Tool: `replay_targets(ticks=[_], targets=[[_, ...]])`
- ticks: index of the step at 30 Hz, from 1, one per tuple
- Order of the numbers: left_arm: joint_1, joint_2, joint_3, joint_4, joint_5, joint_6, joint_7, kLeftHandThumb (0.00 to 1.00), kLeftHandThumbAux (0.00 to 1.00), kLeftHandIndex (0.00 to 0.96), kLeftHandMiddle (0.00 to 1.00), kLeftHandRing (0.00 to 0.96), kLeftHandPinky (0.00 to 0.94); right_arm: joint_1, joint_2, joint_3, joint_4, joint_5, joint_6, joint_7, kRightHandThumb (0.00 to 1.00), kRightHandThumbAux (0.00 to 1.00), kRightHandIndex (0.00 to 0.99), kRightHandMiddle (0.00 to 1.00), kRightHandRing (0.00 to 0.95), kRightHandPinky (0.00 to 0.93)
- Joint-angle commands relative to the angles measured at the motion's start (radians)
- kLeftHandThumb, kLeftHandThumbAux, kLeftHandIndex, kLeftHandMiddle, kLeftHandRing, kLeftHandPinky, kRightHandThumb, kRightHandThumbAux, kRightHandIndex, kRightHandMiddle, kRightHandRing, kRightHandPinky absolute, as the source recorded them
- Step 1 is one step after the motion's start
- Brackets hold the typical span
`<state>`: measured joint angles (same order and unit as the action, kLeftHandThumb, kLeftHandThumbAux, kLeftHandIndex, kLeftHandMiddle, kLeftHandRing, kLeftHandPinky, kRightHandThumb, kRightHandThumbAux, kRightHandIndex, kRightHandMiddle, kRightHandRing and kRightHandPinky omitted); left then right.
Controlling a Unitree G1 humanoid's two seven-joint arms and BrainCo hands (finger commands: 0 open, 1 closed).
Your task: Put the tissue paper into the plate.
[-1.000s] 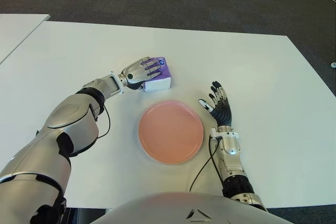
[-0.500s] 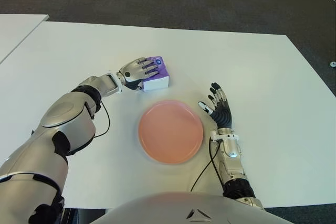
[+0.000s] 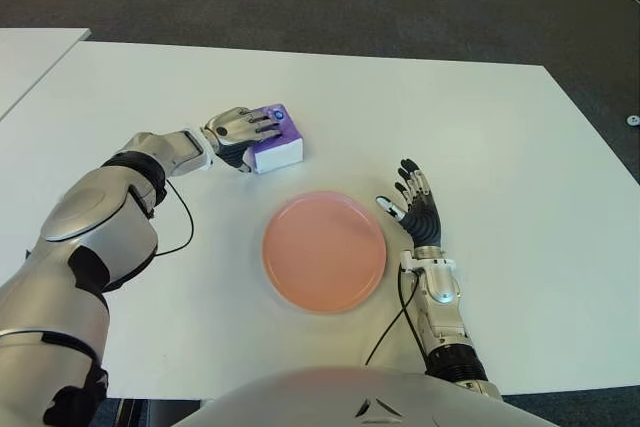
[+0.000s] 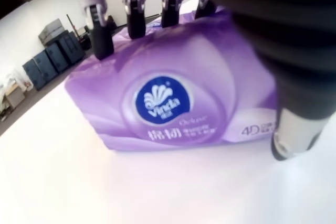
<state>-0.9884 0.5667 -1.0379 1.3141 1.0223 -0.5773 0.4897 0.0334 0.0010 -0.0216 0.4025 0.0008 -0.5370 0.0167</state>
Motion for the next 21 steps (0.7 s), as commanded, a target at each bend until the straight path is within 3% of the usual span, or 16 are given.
replay_targets(ticks=[1,8,12,21], targets=[[0.179,0.045,0.029,0.045,-0.035,-0.036,-0.297,0.391,0.59,0.046,0.072,0.123,0.223,0.141,0.006,0.014,0.093,-0.02,0.075,-0.003,0.14,0.716,0.0,0.0,0.0,0.0],[0.212,0.063,0.071,0.036,-0.088,-0.006,-0.378,0.397,0.603,0.064,0.099,0.14,0.241,0.153,0.002,0.02,0.081,-0.024,0.063,0.003,0.114,0.698,0.0,0.0,0.0,0.0],[0.227,0.147,0.091,-0.007,-0.126,-0.065,-0.483,0.382,0.619,0.076,0.13,0.166,0.25,0.152,-0.006,0.011,0.094,-0.004,0.054,0.024,0.09,0.688,0.0,0.0,0.0,0.0],[0.249,0.13,0.114,-0.022,-0.158,0.029,-0.623,0.386,0.597,0.079,0.145,0.163,0.219,0.138,0.0,0.004,0.128,0.005,0.032,0.031,0.079,0.693,0.0,0.0,0.0,0.0]])
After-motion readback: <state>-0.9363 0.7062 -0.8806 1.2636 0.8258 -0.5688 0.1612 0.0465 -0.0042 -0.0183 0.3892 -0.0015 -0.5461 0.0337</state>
